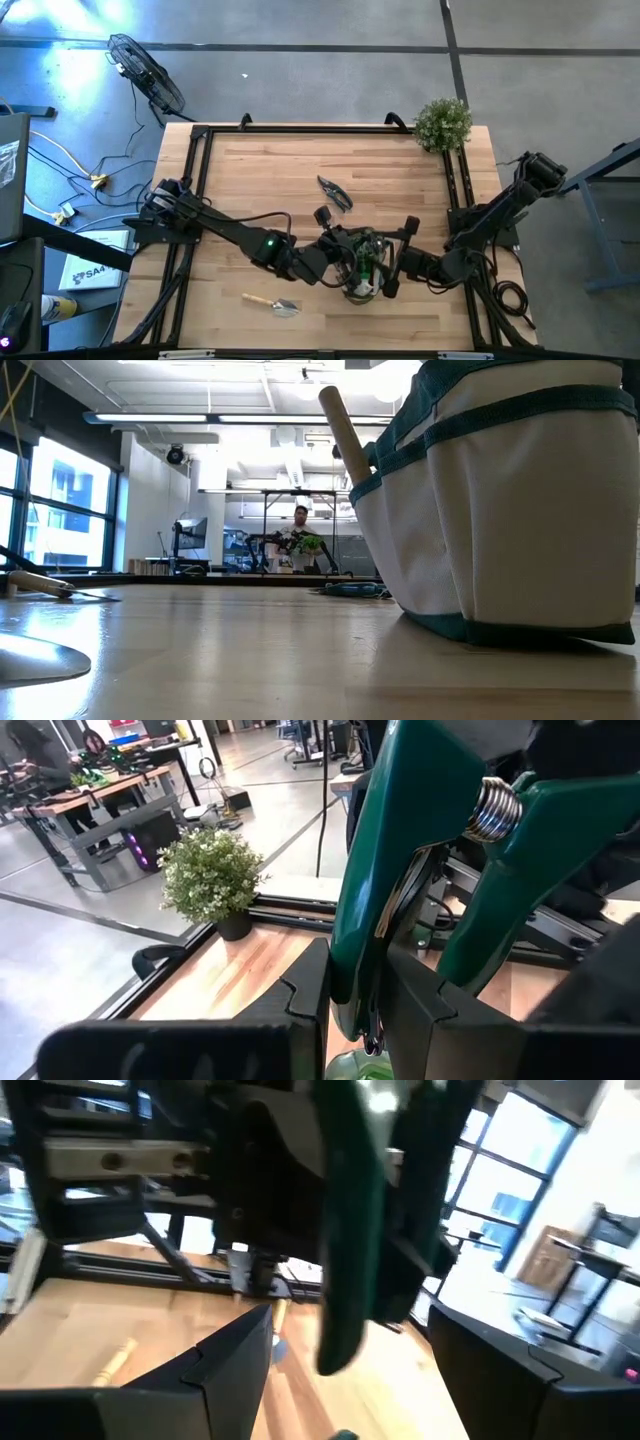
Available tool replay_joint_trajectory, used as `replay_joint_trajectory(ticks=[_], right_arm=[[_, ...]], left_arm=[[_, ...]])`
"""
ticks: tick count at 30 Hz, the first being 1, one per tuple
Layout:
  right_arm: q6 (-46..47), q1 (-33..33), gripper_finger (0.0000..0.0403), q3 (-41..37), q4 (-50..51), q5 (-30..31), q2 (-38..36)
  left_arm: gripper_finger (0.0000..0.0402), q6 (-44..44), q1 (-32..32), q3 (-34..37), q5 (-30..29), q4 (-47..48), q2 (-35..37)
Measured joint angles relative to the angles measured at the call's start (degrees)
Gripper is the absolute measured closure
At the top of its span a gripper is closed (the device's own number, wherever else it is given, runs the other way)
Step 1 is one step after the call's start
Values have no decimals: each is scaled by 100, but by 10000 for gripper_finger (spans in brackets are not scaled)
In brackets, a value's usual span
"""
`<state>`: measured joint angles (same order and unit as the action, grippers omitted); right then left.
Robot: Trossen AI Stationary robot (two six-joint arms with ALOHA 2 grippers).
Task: Pick & Place Garden tools in Gardening bag
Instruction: Put the bottom green shear scissors into the gardening bag
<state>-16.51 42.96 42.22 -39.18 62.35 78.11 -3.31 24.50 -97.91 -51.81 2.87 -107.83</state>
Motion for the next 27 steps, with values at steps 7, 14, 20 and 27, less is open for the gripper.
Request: replay_joint_trajectory(ticks=[7,14,20,27], right_arm=[[13,-47,146,0,-48,189,0],[85,-181,201,0,-52,-125,0],[170,-188,301,-2,-40,-110,1],[125,-149,370,-7,-15,-206,7]], left_arm=[[349,-2,1,0,24,22,0],[349,-2,1,0,27,32,0],[349,-9,1,0,-39,67,0],[343,-93,-10,-4,199,125,0]])
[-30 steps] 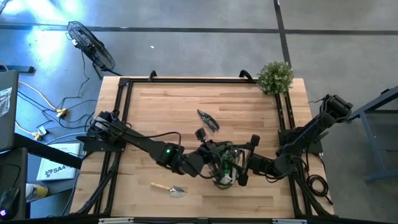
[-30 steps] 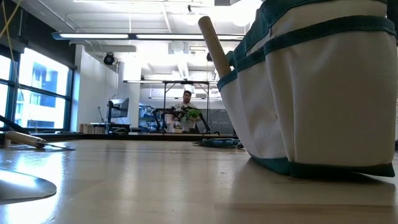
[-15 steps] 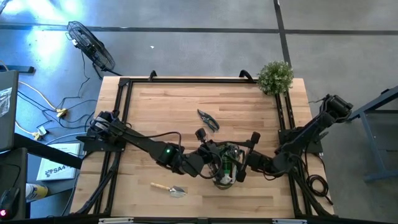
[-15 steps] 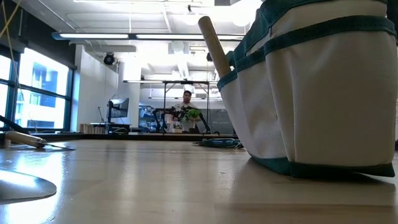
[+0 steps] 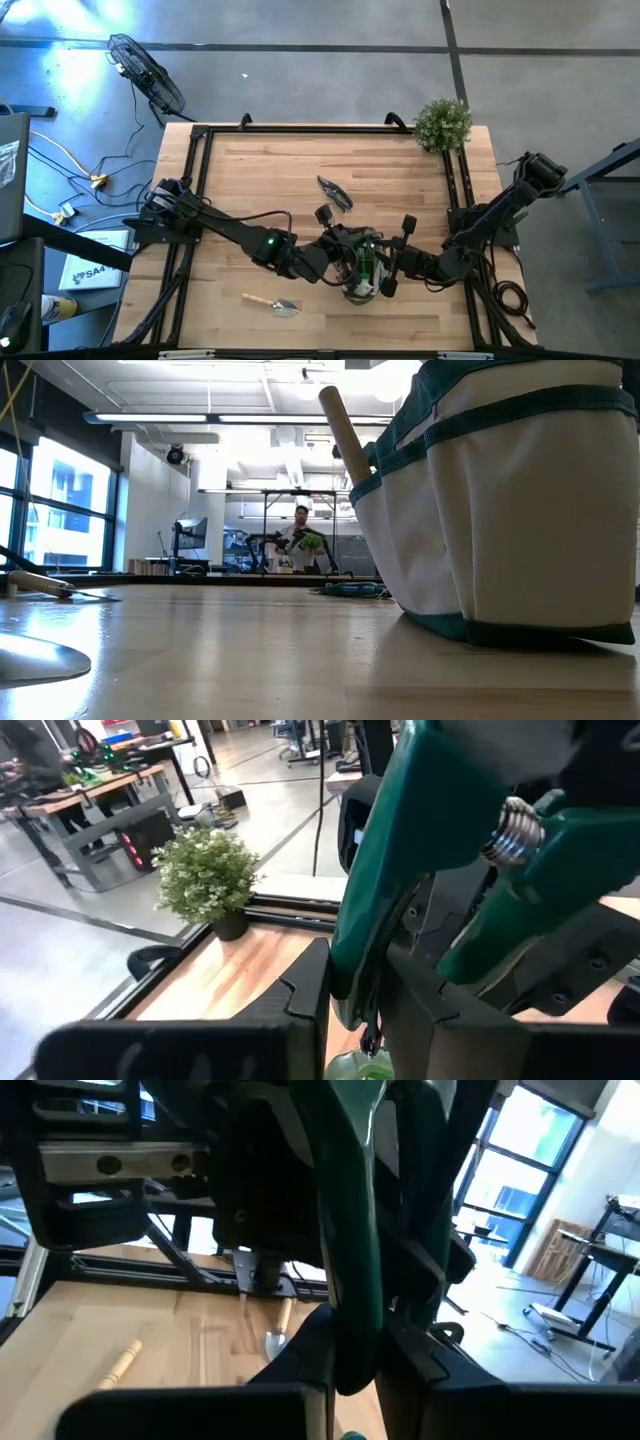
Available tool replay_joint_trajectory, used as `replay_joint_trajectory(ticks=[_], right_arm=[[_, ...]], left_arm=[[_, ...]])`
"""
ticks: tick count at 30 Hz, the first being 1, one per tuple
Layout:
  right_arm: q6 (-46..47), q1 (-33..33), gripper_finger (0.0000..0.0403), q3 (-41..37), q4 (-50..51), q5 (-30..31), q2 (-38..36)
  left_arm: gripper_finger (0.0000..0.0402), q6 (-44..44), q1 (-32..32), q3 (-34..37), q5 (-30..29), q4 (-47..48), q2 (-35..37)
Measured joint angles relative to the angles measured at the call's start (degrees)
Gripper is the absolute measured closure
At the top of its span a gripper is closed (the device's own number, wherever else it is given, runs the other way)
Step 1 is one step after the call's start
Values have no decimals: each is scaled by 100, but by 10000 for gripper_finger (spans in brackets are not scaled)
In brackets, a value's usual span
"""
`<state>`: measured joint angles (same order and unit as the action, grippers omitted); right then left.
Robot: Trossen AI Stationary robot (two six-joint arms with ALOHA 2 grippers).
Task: Pick & Place Garden tools in Gardening bag
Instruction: Put the bottom green shear scissors into the gardening bag
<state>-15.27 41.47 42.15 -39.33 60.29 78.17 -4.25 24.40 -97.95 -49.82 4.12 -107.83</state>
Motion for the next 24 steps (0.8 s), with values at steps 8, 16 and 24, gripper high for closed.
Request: replay_joint_trajectory(ticks=[8,16,24], right_arm=[[2,2,375,0,-26,122,0],[-134,112,377,0,4,297,1],[-534,557,378,6,-85,1397,-15]], left_arm=[[242,-62,0,2,120,33,-2],[228,-77,-2,2,288,247,-2],[227,-53,7,11,-298,963,-24]])
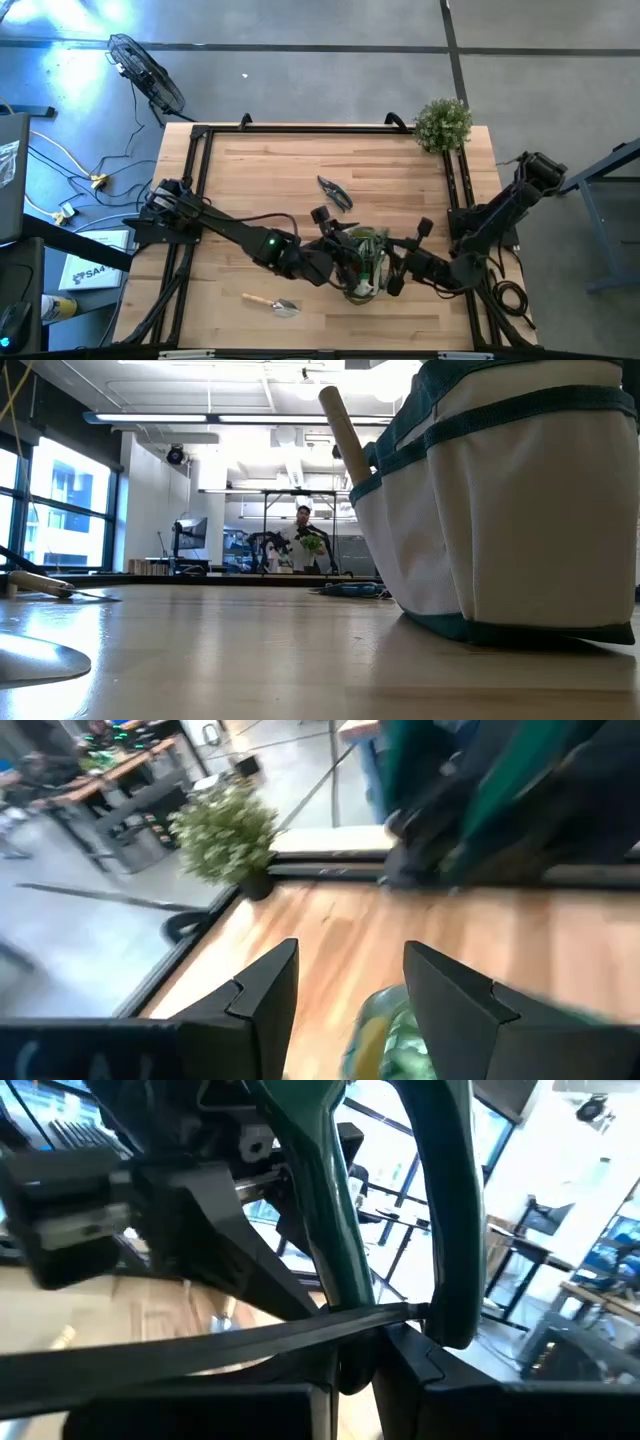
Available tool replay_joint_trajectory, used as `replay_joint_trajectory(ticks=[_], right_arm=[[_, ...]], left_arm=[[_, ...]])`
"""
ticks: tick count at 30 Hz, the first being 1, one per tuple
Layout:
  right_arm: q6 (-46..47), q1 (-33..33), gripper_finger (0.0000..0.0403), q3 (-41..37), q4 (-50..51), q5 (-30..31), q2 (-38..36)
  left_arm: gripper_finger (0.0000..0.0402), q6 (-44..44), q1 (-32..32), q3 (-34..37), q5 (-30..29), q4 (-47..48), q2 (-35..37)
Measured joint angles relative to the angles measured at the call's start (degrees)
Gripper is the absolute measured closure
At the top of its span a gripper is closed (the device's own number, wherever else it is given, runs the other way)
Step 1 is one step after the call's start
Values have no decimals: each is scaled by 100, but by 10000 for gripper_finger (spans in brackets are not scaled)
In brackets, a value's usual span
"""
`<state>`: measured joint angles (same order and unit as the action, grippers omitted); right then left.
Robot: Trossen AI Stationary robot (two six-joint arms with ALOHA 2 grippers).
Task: Pick & Place Garden tools in Gardening bag
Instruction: Put the bottom green shear scissors into the gardening bag
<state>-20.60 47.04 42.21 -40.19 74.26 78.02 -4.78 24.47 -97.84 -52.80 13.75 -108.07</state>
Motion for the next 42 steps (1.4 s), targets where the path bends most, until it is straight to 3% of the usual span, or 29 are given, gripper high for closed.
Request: replay_joint_trajectory(ticks=[8,10,17,21,25,28,32,38,42], right_arm=[[-1562,946,378,-2,-52,1568,7],[-2062,1256,378,2,-221,1575,4],[-2207,1761,379,363,-205,1575,29],[-2596,1883,379,959,-129,770,11],[-3650,1924,379,1722,-108,-588,11],[-4586,1922,379,2382,-55,-1180,11],[-5532,1723,379,3444,932,-1338,31],[-5600,989,379,5115,3056,-1526,546],[-5643,455,379,6062,4092,-1067,1251]], left_arm=[[226,-24,361,0,-1095,1089,129],[226,-22,585,2,-1472,1332,202],[226,-23,1401,-2,-2230,1441,345],[226,-24,1875,-2,-2581,1481,376],[226,-22,2246,-2,-3051,1480,378],[226,-22,2452,-2,-3368,1477,378],[226,9,2633,-2,-3558,1485,378],[226,17,2766,-2,-3586,1667,378],[226,-17,2814,-2,-3566,1896,378]])
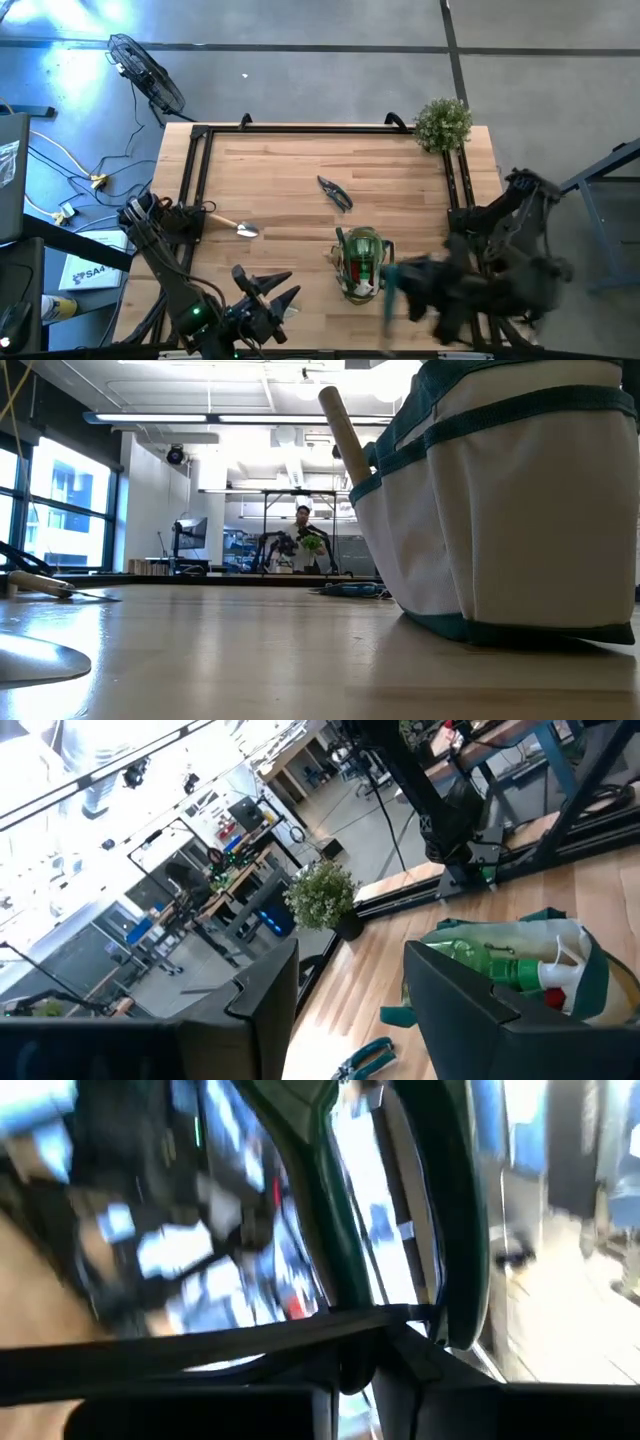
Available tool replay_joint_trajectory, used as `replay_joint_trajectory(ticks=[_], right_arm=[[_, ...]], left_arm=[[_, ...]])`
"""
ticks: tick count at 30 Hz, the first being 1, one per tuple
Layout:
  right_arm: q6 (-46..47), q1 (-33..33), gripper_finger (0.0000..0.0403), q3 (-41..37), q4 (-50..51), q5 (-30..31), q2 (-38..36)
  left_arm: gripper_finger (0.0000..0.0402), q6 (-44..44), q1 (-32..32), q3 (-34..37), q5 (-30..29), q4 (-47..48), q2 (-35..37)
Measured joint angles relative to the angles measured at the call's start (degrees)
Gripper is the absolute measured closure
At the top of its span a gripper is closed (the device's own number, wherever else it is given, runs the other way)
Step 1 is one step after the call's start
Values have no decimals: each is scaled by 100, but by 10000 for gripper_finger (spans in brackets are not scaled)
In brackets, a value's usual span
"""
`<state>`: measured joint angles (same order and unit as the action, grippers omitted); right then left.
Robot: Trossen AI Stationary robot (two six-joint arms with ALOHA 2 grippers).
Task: Pick & Place Garden tools in Gardening bag
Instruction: Put the bottom green shear scissors into the gardening bag
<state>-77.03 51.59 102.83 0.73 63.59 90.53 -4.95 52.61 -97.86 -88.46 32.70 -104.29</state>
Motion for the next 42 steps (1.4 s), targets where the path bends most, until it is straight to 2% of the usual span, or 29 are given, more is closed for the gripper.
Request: replay_joint_trajectory(ticks=[2,5,16,18,21,26,29,38,42], right_arm=[[66,-269,379,391,588,290,340],[224,-568,379,748,1267,394,795],[817,-1062,379,823,3228,610,1942],[1182,-1021,379,823,3614,695,2014],[2366,-946,379,825,4601,945,2039],[5359,-889,379,822,6773,270,2069],[6552,-742,379,821,7823,199,2199],[8110,-414,380,810,8955,-825,2667],[8178,-300,380,804,8920,-1227,2716]], left_arm=[[226,-37,8,0,27,57,0],[226,-48,73,0,41,52,0],[226,-3,510,0,-167,51,0],[226,15,610,0,-167,51,0],[226,-12,762,0,-167,50,0],[226,-307,955,0,-165,49,0],[226,-446,1048,0,-163,49,0],[226,-604,1039,0,-153,158,0],[226,-625,1000,0,-147,191,0]])
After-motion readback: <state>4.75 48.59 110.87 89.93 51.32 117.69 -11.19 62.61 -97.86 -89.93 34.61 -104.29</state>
